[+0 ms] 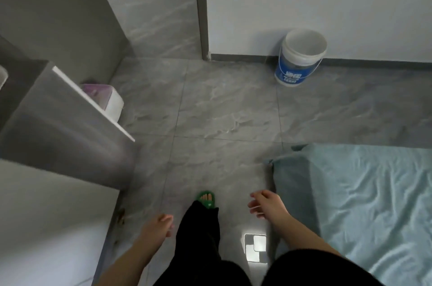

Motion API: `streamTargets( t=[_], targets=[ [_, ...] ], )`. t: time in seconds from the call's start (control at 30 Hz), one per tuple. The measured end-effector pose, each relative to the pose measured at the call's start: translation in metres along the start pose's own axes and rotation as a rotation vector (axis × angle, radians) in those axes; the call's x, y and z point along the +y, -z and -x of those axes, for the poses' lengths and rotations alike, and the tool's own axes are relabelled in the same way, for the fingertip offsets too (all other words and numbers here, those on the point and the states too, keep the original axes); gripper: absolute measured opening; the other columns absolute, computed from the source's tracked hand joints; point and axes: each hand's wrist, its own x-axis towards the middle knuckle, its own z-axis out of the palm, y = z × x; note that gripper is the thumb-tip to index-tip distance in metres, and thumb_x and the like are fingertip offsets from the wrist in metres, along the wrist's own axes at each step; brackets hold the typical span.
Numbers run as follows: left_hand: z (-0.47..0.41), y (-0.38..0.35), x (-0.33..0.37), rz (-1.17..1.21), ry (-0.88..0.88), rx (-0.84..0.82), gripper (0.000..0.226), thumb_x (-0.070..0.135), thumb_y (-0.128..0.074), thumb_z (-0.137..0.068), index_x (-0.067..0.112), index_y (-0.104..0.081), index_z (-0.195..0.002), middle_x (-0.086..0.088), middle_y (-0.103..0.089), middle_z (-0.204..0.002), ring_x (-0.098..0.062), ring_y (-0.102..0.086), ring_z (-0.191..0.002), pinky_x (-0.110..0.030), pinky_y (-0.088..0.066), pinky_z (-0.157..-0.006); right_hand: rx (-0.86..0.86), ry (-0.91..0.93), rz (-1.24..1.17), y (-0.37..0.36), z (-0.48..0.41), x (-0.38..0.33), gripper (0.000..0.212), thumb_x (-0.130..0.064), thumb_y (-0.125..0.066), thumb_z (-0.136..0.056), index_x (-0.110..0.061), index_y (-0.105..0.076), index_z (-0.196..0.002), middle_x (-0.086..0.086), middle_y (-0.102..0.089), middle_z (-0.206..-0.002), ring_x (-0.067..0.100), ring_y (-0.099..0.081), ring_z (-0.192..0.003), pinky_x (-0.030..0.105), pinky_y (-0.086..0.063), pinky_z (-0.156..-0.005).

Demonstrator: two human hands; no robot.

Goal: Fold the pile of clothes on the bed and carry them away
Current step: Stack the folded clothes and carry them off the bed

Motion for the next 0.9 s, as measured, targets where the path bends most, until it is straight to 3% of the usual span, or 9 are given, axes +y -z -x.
streamTargets(
  t=[0.27, 0.37, 0.53, 0.63, 0.73, 0.9],
  targets=[
    [-0.104, -0.01, 0.188, -0.04, -0.069, -0.044, 0.019, 0.013, -0.05, -0.099, 0.011, -0.058, -0.081, -0.009, -0.063, -0.076, -0.017, -0.055, -0.061, -0.024, -0.035, -0.05, 0.166, -0.088, -0.05, 0.047, -0.084, -0.082, 0.015, -0.014, -0.054, -0.094, -0.005, -0.063, -0.085, 0.013, -0.069, -0.071, 0.02, -0.06, -0.052, 0.021, -0.039, -0.047],
    [-0.138, -0.033, 0.263, -0.043, -0.124, -0.049, 0.017, 0.012, -0.052, -0.098, 0.011, -0.056, -0.082, -0.007, -0.061, -0.074, -0.016, -0.055, -0.061, -0.024, -0.039, -0.046, 0.239, -0.137, -0.12, 0.08, -0.112, -0.096, 0.015, -0.014, -0.053, -0.094, -0.005, -0.064, -0.089, 0.016, -0.071, -0.078, 0.023, -0.062, -0.057, 0.023, -0.041, -0.052],
    [-0.18, -0.094, 0.387, -0.082, -0.232, -0.075, 0.023, 0.007, -0.053, -0.097, 0.012, -0.054, -0.074, -0.011, -0.059, -0.072, -0.019, -0.052, -0.059, -0.014, -0.037, -0.032, 0.288, -0.223, -0.177, 0.13, -0.169, -0.124, 0.016, -0.012, -0.053, -0.095, -0.005, -0.064, -0.085, 0.012, -0.067, -0.069, 0.021, -0.06, -0.051, 0.022, -0.041, -0.048],
    [-0.187, -0.13, 0.442, -0.119, -0.26, -0.086, 0.022, 0.008, -0.052, -0.097, 0.013, -0.056, -0.076, -0.009, -0.061, -0.071, -0.02, -0.054, -0.06, -0.018, -0.039, -0.038, 0.271, -0.24, -0.182, 0.164, -0.21, -0.151, 0.025, -0.005, -0.05, -0.096, -0.003, -0.061, -0.073, 0.011, -0.061, -0.059, 0.016, -0.056, -0.041, 0.025, -0.044, -0.046],
    [-0.192, -0.166, 0.493, -0.173, -0.233, -0.111, 0.018, 0.011, -0.051, -0.098, 0.012, -0.057, -0.081, -0.008, -0.063, -0.076, -0.02, -0.056, -0.063, -0.024, -0.034, -0.053, 0.246, -0.243, -0.211, 0.202, -0.246, -0.195, 0.021, -0.006, -0.05, -0.096, -0.002, -0.061, -0.079, 0.011, -0.06, -0.059, 0.016, -0.054, -0.042, 0.021, -0.04, -0.04],
    [-0.216, -0.222, 0.59, -0.301, -0.304, -0.132, 0.011, 0.004, -0.048, -0.099, -0.001, -0.057, -0.097, -0.018, -0.061, -0.085, -0.021, -0.055, -0.065, -0.017, -0.043, -0.043, 0.296, -0.141, -0.327, 0.274, -0.306, -0.288, 0.016, -0.009, -0.049, -0.096, -0.006, -0.061, -0.086, 0.012, -0.062, -0.07, 0.02, -0.054, -0.051, 0.022, -0.034, -0.045]
  ],
)
